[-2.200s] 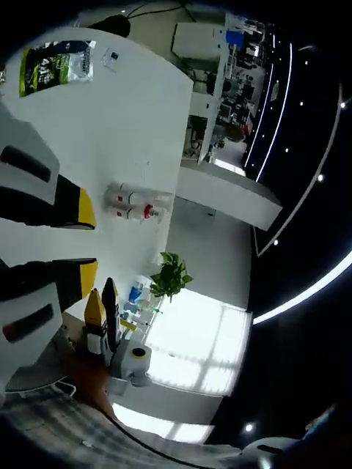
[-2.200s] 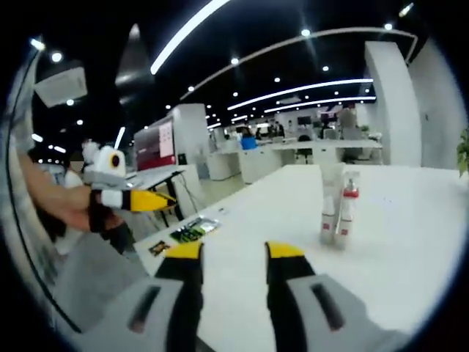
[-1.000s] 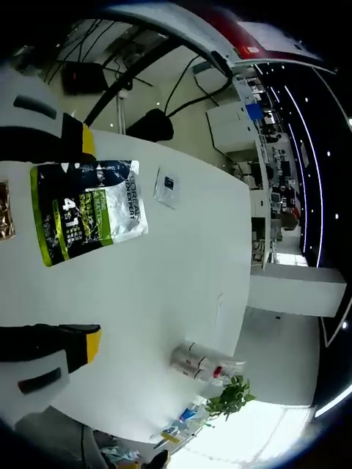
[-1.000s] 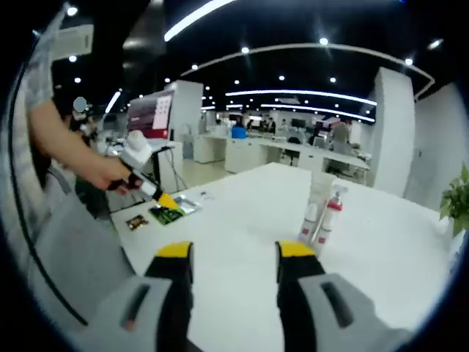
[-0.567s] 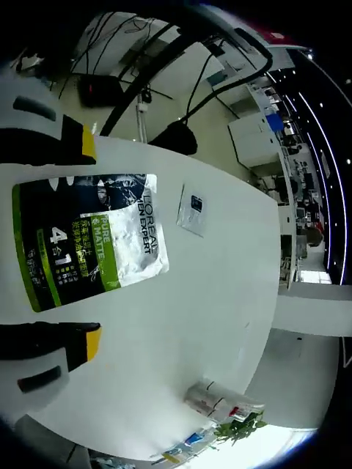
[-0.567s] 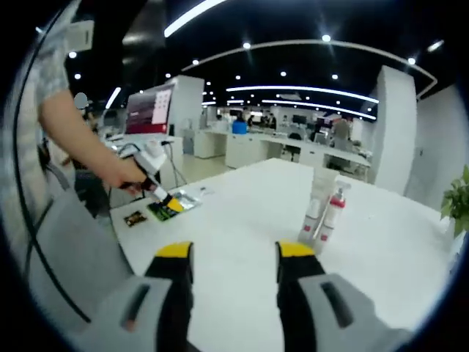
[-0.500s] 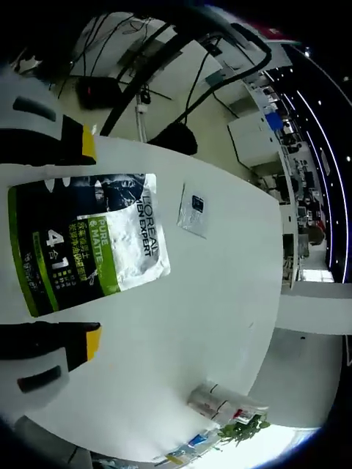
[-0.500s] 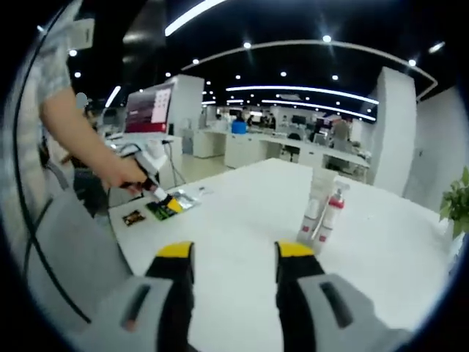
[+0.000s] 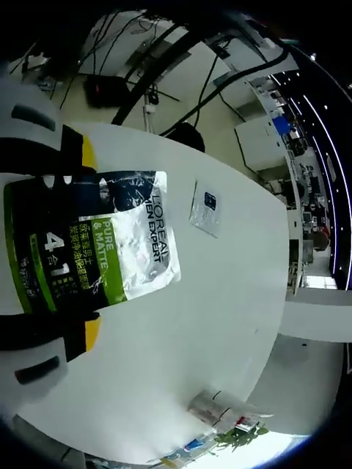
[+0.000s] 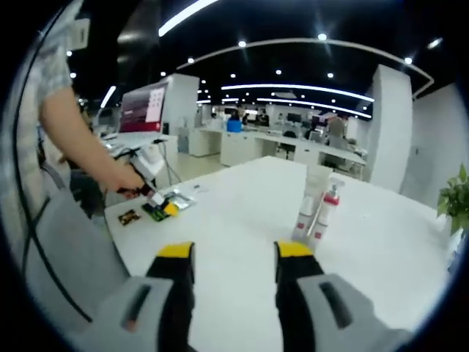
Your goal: Arrange the skincare products in the storage area until every visible bottle or jar stands upright without overlapping.
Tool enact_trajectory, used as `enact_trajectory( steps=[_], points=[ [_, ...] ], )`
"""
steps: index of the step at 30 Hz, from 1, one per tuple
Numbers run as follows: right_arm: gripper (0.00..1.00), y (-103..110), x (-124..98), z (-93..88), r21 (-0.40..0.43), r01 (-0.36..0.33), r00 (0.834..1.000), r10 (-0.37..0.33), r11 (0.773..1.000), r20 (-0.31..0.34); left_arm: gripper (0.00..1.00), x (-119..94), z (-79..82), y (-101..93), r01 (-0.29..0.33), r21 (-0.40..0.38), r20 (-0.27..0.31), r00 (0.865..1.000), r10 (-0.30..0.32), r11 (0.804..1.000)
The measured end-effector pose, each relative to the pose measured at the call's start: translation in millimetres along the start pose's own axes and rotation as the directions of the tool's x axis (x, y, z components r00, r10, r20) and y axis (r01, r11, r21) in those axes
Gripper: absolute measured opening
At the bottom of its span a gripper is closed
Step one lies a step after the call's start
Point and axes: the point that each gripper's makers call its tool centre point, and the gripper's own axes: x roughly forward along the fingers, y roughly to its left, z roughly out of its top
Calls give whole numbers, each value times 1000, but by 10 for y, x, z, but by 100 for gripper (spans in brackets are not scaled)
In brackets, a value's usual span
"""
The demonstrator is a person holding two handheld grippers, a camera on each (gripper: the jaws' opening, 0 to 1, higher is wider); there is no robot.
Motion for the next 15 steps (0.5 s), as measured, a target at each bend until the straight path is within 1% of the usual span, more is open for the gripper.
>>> enact_trajectory(
  steps=[1, 3, 4, 5, 6, 10, 11, 12, 13, 14, 15],
  points=[
    [41, 4, 0, -2, -4, -1, 1000, 1, 1000, -2, 70, -11, 8, -15, -5, 34, -2, 1000, 5, 999],
    [41, 7, 1, -5, -7, -2, 1000, 2, 1000, -2, 65, -11, 7, -43, 7, 18, 4, 1000, -7, 1000],
    [41, 9, 1, -8, -8, -2, 1000, 2, 1000, -3, 61, 3, 4, -65, 19, 29, 4, 1000, -19, 999],
    [41, 13, 3, -12, -12, -3, 1000, 3, 1000, -6, 54, -4, 9, -89, 29, 44, 7, 1000, -30, 999],
    [41, 14, 3, -16, -15, -4, 1000, 3, 1000, -8, 51, -3, -2, -107, 29, 46, 5, 1000, -29, 999],
    [41, 13, 4, -17, -18, -2, 1000, 2, 1000, -9, 48, -12, -5, -112, 42, 45, 8, 999, -43, 998],
    [41, 12, 6, -19, -19, -1, 1000, 1, 1000, -10, 44, -20, 0, -110, 50, 37, 10, 999, -50, 998],
    [41, 11, 6, -19, -20, -1, 1000, 1, 1000, -10, 34, -33, -2, -93, 51, 25, 6, 999, -51, 998],
    [41, 13, 7, -18, -21, -1, 1000, 1, 1000, -10, 33, -28, -2, -139, 83, -30, 17, 996, -82, 996],
    [41, 14, 8, -19, -21, -1, 1000, 1, 1000, -11, 32, -23, 1, -107, 79, 9, 13, 997, -79, 997],
    [41, 14, 9, -21, -21, -1, 1000, 1, 1000, -11, 28, -24, 0, -115, 85, -1, 12, 996, -85, 996]
  ],
)
